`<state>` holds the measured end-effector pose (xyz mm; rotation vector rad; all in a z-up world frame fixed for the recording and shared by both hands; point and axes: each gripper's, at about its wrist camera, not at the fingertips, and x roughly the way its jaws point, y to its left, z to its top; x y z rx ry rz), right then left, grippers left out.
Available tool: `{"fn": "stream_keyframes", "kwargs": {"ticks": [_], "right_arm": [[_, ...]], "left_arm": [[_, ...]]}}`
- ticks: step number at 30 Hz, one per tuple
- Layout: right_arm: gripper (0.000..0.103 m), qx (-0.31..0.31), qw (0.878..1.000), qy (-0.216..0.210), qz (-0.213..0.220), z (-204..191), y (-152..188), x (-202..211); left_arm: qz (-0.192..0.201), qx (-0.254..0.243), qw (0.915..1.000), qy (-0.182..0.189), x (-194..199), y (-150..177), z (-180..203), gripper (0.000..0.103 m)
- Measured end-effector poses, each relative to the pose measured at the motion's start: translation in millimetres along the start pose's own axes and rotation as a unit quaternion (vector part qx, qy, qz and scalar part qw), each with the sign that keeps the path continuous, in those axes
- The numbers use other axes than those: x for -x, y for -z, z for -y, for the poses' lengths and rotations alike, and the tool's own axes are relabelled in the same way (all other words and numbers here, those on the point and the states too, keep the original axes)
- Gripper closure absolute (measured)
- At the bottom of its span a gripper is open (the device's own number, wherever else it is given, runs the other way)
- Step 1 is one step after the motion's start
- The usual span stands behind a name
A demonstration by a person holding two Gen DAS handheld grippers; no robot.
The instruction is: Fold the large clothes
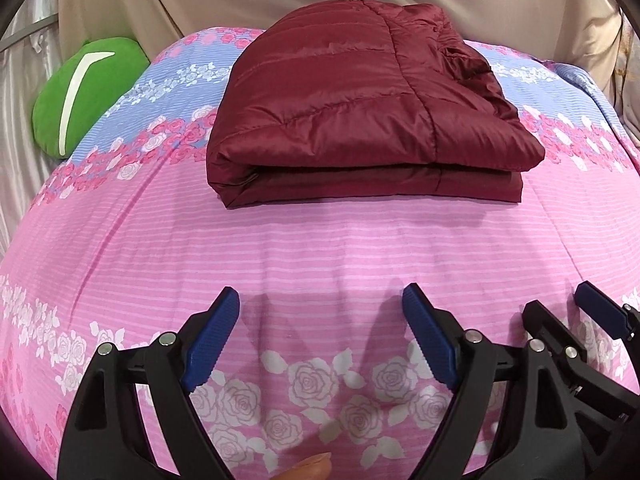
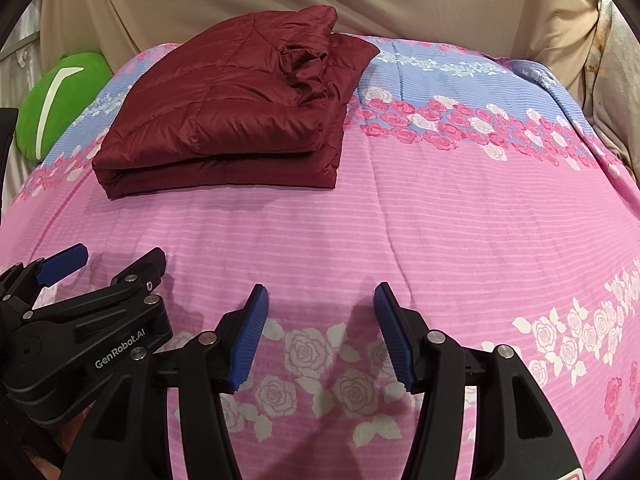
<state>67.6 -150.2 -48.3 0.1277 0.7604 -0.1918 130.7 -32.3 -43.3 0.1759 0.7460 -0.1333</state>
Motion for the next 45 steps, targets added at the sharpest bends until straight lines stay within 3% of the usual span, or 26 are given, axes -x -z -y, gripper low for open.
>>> {"fn": "stream_keyframes", "kwargs": {"ticks": [45], "right_arm": [[0.048,-0.004,1.0,0.015,0.007,-10.7,1.1,4.6]], "left_arm": [[0.01,0.001,0.9998,-0.017,5.9,0.1,2.2,0.028]]}}
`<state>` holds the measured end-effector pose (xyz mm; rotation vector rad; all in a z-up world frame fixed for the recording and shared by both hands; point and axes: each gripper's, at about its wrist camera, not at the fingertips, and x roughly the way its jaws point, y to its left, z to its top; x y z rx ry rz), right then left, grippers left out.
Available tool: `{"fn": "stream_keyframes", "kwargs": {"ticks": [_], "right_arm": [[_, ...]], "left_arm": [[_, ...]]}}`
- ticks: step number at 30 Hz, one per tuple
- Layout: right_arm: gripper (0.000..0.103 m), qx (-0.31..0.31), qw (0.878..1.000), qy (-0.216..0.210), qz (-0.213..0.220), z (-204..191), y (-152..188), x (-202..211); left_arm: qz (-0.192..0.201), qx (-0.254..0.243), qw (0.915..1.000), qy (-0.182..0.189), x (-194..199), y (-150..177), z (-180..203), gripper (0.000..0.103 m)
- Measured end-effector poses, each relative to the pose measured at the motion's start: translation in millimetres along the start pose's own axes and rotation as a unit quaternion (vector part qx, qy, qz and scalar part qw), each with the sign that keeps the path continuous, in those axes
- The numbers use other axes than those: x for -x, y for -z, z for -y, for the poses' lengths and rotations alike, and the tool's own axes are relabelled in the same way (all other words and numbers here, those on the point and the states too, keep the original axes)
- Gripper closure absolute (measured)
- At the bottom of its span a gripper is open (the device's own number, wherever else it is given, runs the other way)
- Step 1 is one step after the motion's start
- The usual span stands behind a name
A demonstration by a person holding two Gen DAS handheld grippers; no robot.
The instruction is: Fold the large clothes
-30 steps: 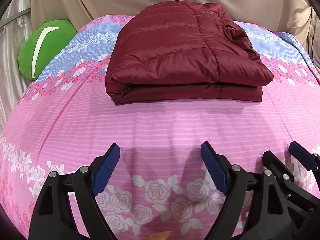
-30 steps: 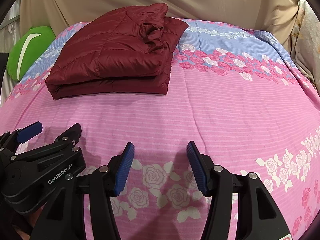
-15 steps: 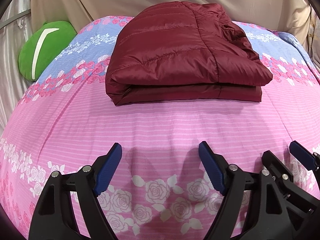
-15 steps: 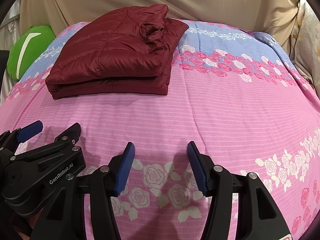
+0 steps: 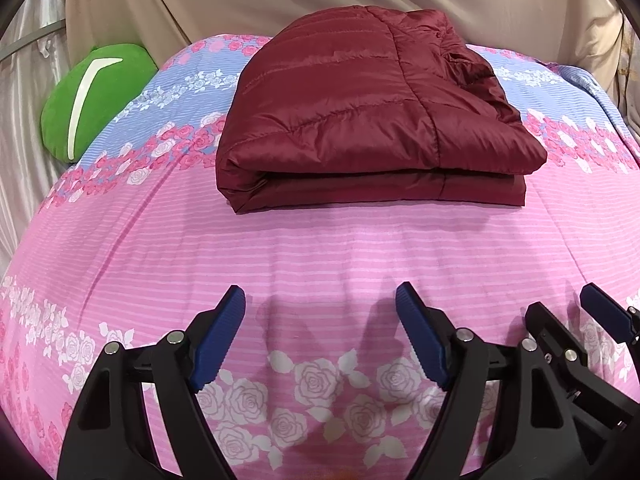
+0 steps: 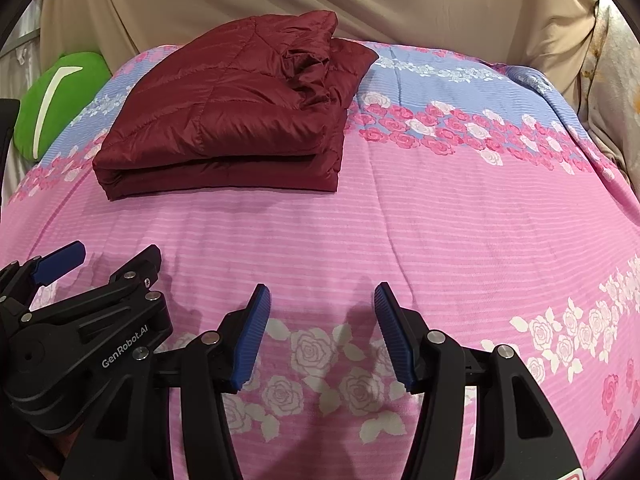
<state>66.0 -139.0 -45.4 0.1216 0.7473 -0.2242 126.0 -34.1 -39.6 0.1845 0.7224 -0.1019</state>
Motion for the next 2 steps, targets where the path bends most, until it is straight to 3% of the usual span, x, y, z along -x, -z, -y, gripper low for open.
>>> {"fn": "stream_keyframes", "kwargs": {"ticks": [2], "right_arm": [[0.048,0.0,1.0,0.001,0.0,-0.4,0.3,0.0]], "left_arm": [[0.0,0.0,1.0,0.0,0.0,0.0,0.0,0.028]]}}
